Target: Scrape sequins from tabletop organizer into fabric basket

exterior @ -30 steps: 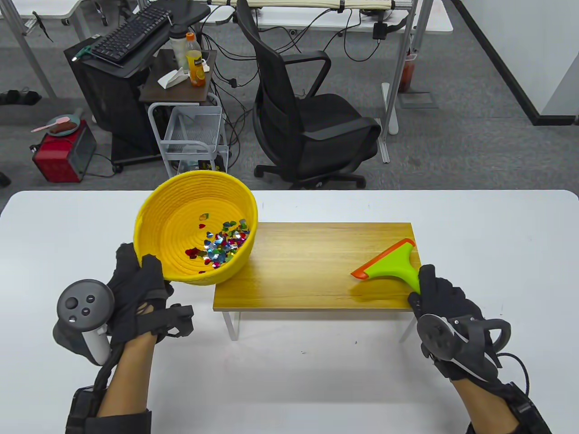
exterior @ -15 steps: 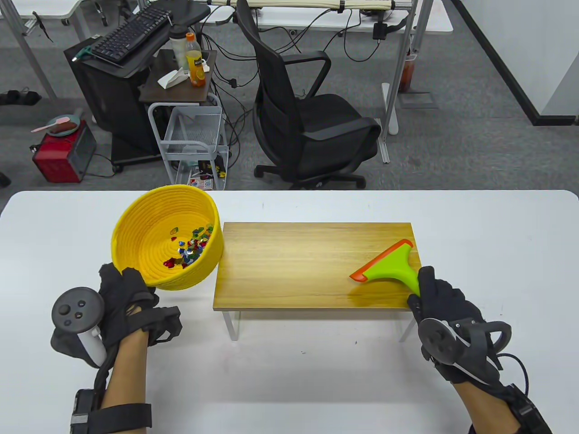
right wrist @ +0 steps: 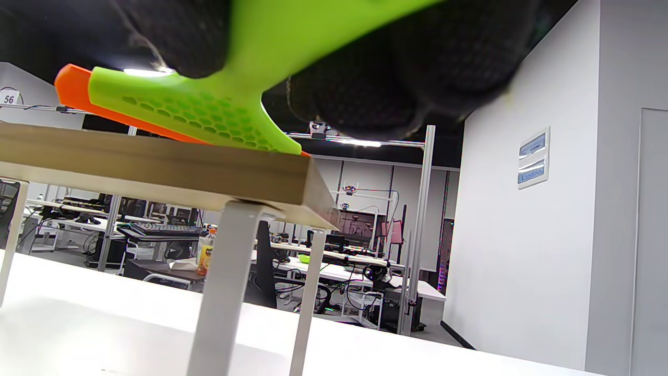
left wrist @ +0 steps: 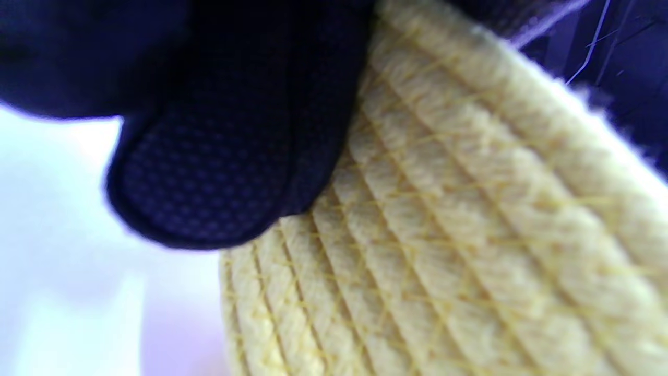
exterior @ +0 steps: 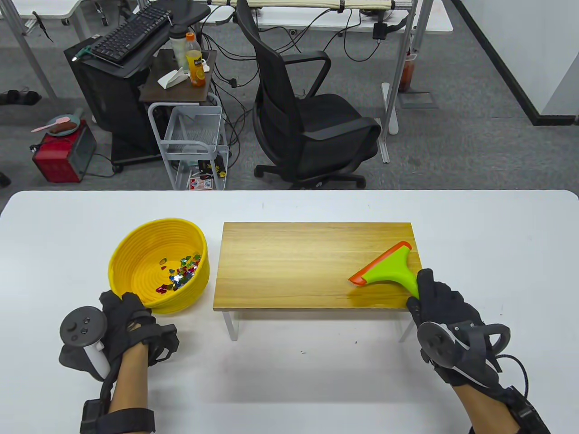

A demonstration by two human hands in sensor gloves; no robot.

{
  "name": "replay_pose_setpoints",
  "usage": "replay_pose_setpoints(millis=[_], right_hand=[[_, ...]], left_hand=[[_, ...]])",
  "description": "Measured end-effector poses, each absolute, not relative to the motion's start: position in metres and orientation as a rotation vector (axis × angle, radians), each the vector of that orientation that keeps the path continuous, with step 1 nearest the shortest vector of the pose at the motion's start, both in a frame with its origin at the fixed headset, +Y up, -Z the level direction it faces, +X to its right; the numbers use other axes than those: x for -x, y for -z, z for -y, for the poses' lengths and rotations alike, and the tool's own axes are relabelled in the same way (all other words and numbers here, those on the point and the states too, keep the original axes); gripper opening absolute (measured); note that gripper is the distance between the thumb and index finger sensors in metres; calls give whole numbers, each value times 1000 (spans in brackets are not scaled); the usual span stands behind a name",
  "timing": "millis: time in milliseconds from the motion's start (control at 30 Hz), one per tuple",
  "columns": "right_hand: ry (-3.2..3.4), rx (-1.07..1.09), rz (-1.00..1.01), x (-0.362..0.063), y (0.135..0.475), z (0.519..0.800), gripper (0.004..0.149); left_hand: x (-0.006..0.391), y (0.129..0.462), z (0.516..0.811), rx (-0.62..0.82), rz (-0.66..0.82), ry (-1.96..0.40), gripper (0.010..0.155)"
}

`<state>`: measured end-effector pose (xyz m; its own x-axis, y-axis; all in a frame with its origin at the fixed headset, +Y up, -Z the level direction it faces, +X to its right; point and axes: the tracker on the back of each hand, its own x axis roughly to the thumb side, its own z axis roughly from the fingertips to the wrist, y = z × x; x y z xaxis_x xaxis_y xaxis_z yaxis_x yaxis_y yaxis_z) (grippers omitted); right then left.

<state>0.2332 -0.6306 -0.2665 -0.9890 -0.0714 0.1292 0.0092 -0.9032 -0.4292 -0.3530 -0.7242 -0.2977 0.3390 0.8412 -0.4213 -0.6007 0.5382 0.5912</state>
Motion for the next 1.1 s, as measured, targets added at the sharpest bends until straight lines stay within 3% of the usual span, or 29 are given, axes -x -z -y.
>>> replay_pose_setpoints(millis=[367, 500, 633, 867, 1100], right_hand=[[3014, 220, -676, -233, 265, 631, 63], [3015, 216, -678, -233, 264, 632, 63], [3016, 219, -680, -232, 263, 632, 63], [3022, 222, -688, -232, 262, 633, 63], [3023, 227, -685, -230, 261, 635, 63]], left_hand=[[351, 300, 750, -234, -779, -907, 64], [345, 304, 739, -152, -730, -823, 80], [338, 308, 712, -124, -639, -827, 85], [299, 304, 642, -298, -226, -786, 79], [238, 290, 614, -320, 175, -844, 77]])
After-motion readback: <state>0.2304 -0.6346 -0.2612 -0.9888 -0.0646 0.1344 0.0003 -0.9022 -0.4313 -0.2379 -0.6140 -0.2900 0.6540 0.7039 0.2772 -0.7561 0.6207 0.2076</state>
